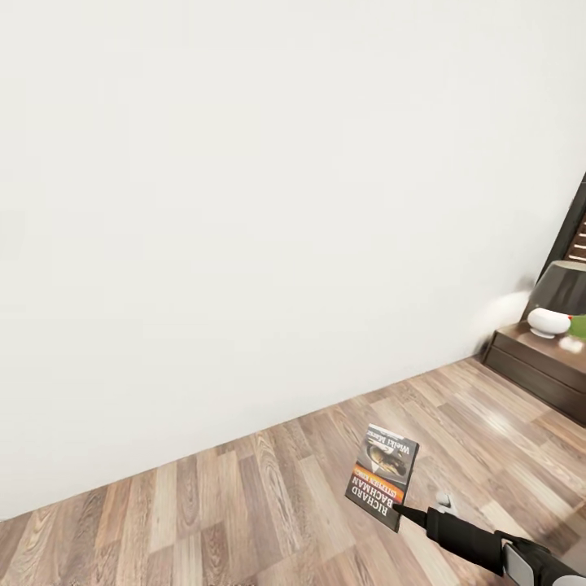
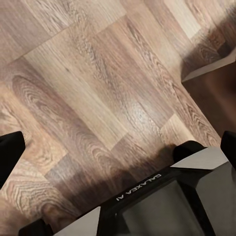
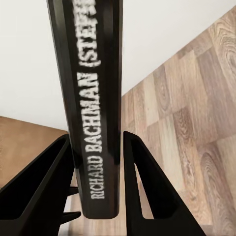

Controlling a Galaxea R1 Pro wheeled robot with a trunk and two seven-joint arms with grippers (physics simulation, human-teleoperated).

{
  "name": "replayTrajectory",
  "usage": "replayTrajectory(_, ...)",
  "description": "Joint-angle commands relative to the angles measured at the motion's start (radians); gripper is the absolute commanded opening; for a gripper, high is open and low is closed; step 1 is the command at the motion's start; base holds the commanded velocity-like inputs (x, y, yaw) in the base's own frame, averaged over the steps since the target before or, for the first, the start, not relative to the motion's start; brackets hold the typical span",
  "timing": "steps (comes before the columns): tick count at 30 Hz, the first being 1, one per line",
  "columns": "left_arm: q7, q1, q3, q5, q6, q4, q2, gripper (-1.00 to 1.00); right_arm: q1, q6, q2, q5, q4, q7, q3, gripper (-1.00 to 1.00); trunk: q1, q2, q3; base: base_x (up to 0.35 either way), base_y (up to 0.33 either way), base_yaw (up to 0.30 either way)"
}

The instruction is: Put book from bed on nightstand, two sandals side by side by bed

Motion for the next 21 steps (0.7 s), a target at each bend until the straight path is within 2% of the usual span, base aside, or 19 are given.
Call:
replayTrajectory(1,0.0,-0.001,0.004,-0.01,-0.007,0.001,0.0,1.0,0.0,0.011,0.0,-0.001,-0.001,0.003,-0.004,-1.0,0.0,-0.001,-0.001,0.0,0.0,0.236)
replayTrajectory(12,0.0,-0.001,0.005,-0.01,-0.007,0.001,0.0,1.0,0.0,0.01,0.001,-0.001,0.0,0.003,-0.004,-1.0,0.0,-0.001,-0.001,0.007,0.0,0.238)
replayTrajectory(17,0.0,-0.001,0.005,-0.002,-0.007,0.001,0.0,1.0,0.0,0.01,0.002,-0.001,0.0,0.003,-0.004,-1.0,0.0,-0.001,-0.001,0.254,0.0,0.233)
replayTrajectory(21,0.0,-0.001,0.005,-0.001,-0.007,0.001,0.0,1.0,0.0,0.01,0.002,-0.001,0.0,0.003,-0.004,-1.0,0.0,-0.001,-0.001,0.324,0.0,0.054)
